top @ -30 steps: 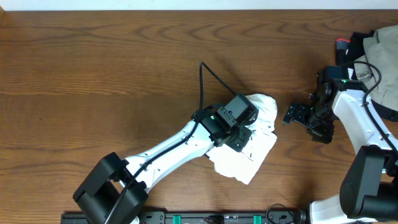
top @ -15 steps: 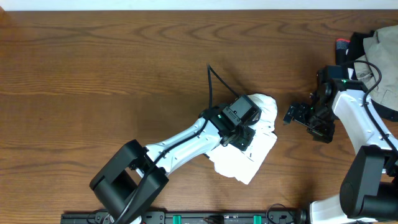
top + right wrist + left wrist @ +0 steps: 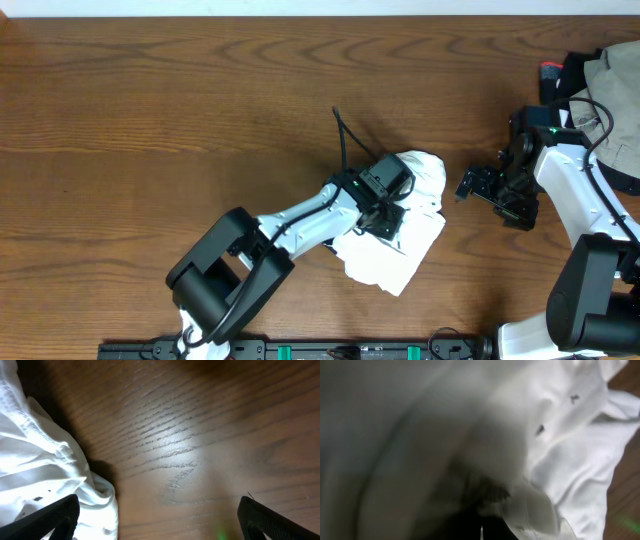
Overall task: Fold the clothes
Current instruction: 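Carry the folded white shirt with the left gripper to the upper left, then set the shirt down at the upper left and open the left gripper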
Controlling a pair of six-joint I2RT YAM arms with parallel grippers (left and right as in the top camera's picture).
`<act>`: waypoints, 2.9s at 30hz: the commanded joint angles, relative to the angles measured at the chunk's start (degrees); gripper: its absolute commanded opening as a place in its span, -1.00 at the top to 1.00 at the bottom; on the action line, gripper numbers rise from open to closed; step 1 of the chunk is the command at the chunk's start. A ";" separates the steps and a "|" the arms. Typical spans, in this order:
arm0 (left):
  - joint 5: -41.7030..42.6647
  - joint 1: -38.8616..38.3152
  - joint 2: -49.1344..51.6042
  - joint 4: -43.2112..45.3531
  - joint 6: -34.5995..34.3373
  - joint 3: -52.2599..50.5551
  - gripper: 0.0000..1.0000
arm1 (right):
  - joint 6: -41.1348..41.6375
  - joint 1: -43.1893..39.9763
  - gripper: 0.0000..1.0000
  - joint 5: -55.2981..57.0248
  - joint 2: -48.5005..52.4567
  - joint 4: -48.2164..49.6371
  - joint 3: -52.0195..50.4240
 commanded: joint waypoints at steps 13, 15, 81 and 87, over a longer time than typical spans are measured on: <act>4.66 18.64 9.18 5.86 -6.38 -0.11 0.88 | -0.72 -0.26 -0.99 0.59 -0.20 -1.46 0.44; 4.63 22.29 9.18 6.67 -6.38 -0.11 0.88 | -0.72 -0.26 -0.99 0.59 -0.17 -1.46 0.44; -19.93 59.32 41.86 33.09 -58.60 45.57 0.88 | -0.70 -0.26 -0.98 1.22 -0.17 -5.42 0.44; -19.28 59.34 42.18 32.02 -56.89 46.21 0.88 | -0.70 -0.26 -0.98 1.22 -0.17 -5.20 0.44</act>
